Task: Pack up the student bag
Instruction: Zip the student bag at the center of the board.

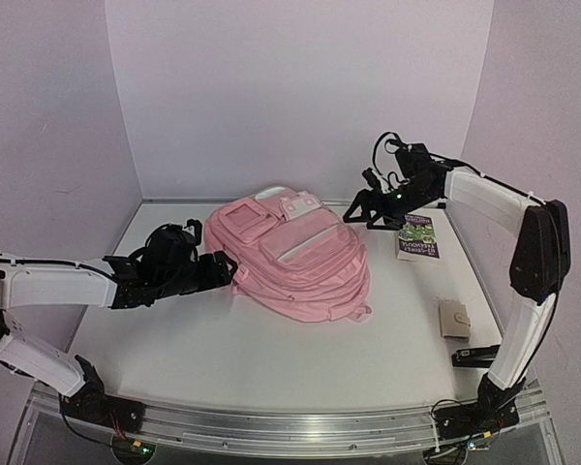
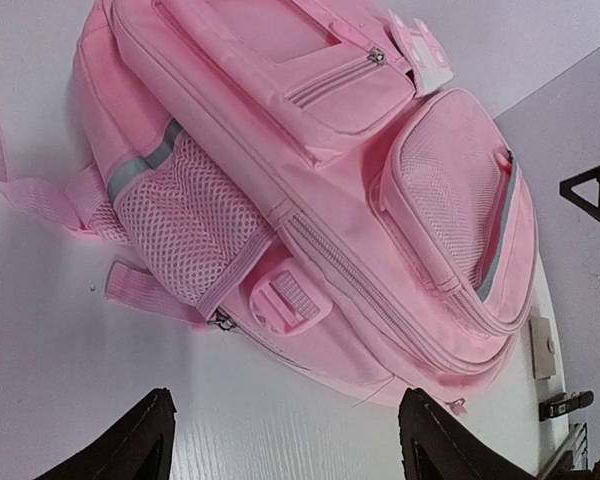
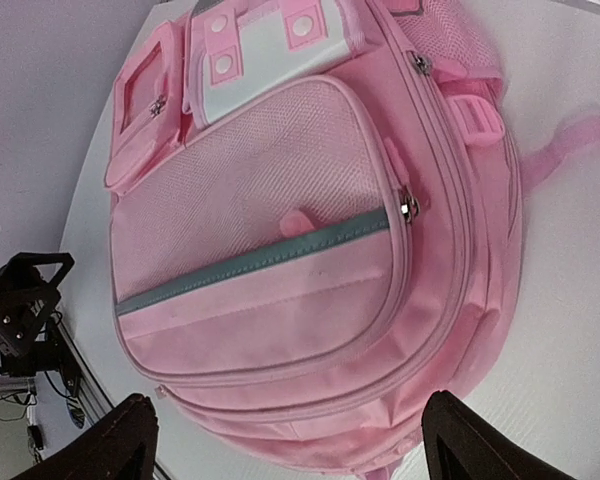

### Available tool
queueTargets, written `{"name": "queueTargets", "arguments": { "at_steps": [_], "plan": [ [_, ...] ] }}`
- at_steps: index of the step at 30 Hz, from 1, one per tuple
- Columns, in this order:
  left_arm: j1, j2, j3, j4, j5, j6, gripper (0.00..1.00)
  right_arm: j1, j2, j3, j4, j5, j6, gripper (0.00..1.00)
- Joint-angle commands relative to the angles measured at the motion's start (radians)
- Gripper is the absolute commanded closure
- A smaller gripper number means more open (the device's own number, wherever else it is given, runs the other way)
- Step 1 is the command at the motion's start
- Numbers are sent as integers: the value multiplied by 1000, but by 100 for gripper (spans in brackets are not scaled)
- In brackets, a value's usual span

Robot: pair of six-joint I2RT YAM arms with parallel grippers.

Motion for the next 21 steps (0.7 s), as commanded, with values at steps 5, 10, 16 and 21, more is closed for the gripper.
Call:
{"name": "queueTargets", "arguments": {
  "at_steps": [5, 10, 16, 21],
  "plan": [
    [0, 154, -51, 252, 160, -132, 22, -2, 195, 94, -1, -120, -24, 8],
    [0, 278, -27, 363, 194, -146, 20, -1, 204, 11, 18, -204, -6, 12],
    [39, 320, 41, 345, 215, -104, 20, 26, 118, -184, 78, -296, 35, 16],
    [121, 344, 95, 324, 263, -58, 21, 110, 55, -297, 129, -326, 59, 16]
  ]
}}
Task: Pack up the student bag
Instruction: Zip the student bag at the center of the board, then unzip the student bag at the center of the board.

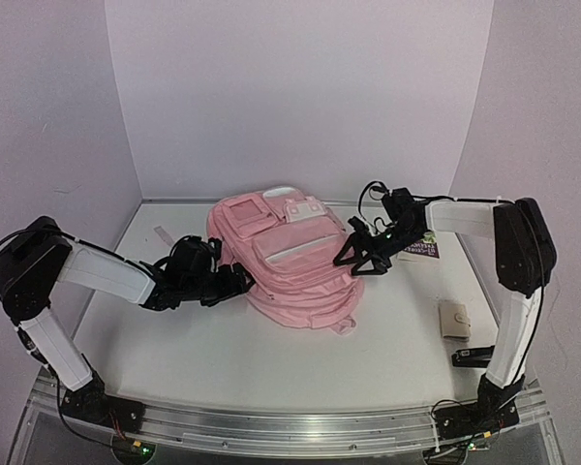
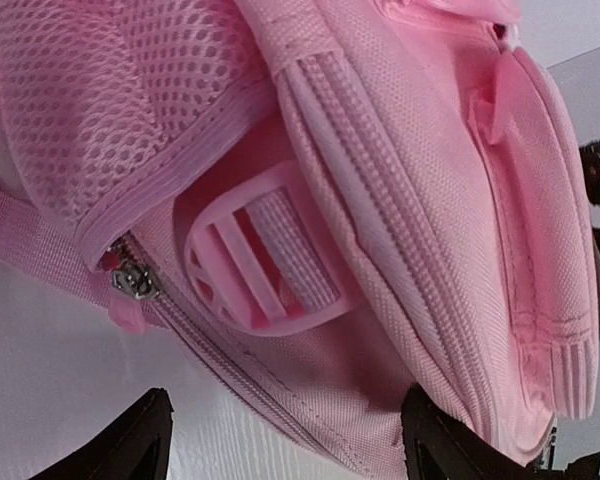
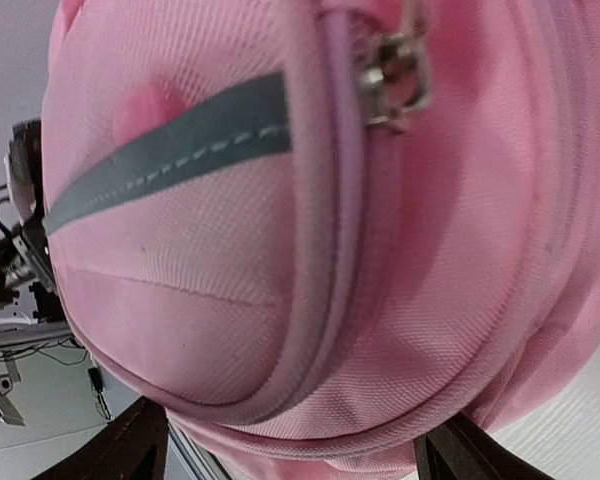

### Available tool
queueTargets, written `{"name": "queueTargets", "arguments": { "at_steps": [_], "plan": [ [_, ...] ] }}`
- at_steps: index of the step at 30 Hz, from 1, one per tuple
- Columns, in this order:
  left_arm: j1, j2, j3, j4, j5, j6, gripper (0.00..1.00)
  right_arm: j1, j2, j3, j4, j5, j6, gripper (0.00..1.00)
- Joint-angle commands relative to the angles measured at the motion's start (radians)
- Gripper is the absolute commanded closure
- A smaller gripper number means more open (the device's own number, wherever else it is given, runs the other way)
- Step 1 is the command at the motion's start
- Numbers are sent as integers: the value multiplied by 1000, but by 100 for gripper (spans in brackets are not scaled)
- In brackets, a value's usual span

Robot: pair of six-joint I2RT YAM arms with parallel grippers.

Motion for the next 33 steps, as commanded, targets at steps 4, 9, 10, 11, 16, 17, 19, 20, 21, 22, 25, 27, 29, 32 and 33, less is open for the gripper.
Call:
{"name": "queueTargets", "arguments": {
  "at_steps": [4, 9, 10, 11, 16, 17, 19, 20, 21, 22, 25, 27, 29, 32, 33],
  "plan": [
    [135, 63, 150, 14, 105, 92, 21, 213, -110, -89, -1, -62, 20, 16],
    [202, 26, 172, -49, 103, 124, 22, 312, -170, -67, -3, -37, 3, 15],
    [204, 1, 167, -68, 87, 131, 22, 309, -182, -62, -4, -15, -1, 15],
    [205, -26, 159, -84, 70, 141, 21, 305, -196, -55, -9, 26, -11, 15],
    [205, -176, 113, -146, 61, 190, 20, 192, -267, -64, -31, 74, -63, 14],
    [204, -192, 112, -155, 84, 210, 20, 154, -268, -53, -41, 78, -72, 14],
    [202, -209, 127, -188, 133, 239, 20, 79, -257, -27, -63, 103, -95, 14],
    [202, -208, 137, -205, 155, 244, 20, 56, -247, -10, -71, 129, -109, 15],
    [200, -204, 145, -217, 171, 245, 20, 36, -236, 4, -77, 159, -119, 17],
    [198, -200, 151, -222, 188, 246, 19, 23, -220, 19, -82, 188, -128, 18],
    [180, -179, 155, -210, 228, 234, 17, 12, -171, 56, -89, 197, -134, 20],
    [171, -157, 150, -192, 246, 216, 17, 12, -138, 72, -87, 166, -119, 20],
    [164, -139, 135, -159, 252, 197, 17, 13, -93, 90, -85, 133, -105, 20],
    [151, -100, 135, -130, 265, 182, 16, 19, -27, 107, -84, 84, -76, 22],
    [148, -89, 135, -122, 268, 179, 16, 28, -11, 107, -83, 77, -72, 23]
  ]
}}
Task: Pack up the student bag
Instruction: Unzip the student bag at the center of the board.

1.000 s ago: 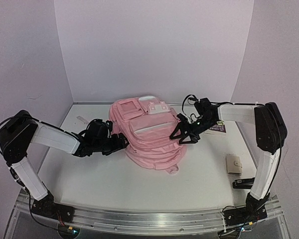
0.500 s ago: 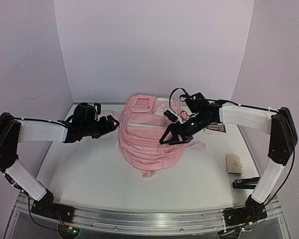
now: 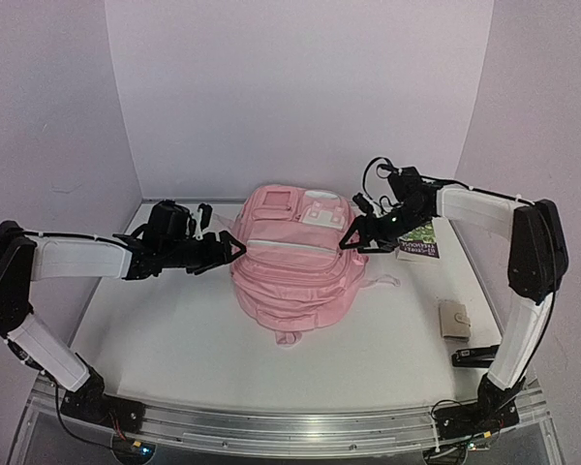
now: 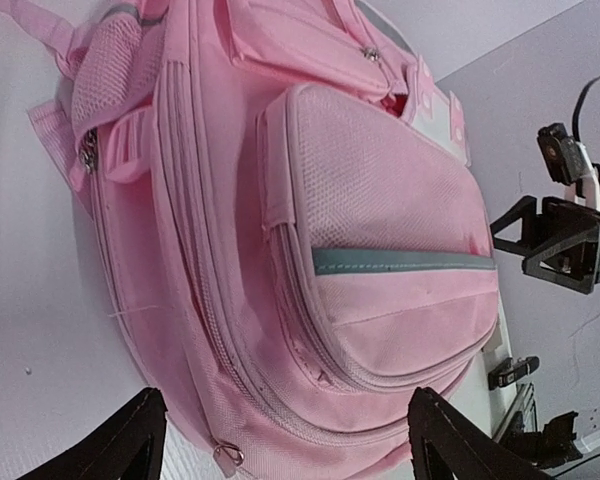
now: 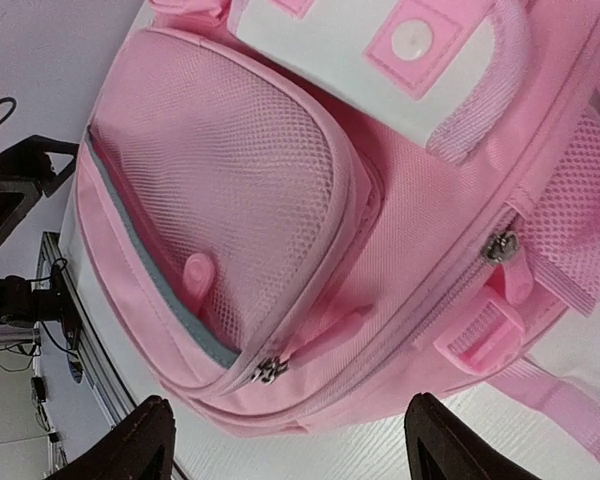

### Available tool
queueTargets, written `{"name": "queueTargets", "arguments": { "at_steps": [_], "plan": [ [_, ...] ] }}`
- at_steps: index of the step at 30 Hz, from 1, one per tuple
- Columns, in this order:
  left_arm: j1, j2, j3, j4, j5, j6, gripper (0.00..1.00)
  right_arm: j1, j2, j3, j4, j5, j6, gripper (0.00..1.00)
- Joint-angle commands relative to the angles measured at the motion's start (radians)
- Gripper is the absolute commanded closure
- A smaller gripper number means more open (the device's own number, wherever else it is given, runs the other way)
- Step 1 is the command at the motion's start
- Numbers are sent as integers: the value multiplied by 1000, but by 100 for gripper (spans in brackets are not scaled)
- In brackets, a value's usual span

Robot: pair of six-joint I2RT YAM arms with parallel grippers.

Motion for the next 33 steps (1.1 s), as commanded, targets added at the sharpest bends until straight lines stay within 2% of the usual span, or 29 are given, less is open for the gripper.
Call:
{"name": "queueTargets", "arguments": {
  "at_steps": [1, 6, 12, 17, 23, 28, 33],
  "plan": [
    [-15, 46, 8, 62, 40, -25, 17, 33, 83, 33, -16, -66, 21, 23],
    [-15, 37, -14, 80, 10, -41, 18, 128, 106, 28, 8, -99, 45, 26],
    [-13, 6, -26, 48, -44, -37, 19, 240, 120, 98, 11, -102, 48, 26],
    [-14, -29, -34, 24, -79, -26, 20, 218, 33, 72, -5, -9, -3, 29],
    [-13, -31, -17, 1, -56, 14, 20, 124, -64, 23, -75, 141, -162, 35],
    [-13, -23, -15, 2, -46, 19, 23, 104, -57, 56, -110, 211, -271, 39],
    [-14, -21, -21, 11, -45, 12, 24, 105, -8, 100, -131, 250, -380, 52]
  ]
}}
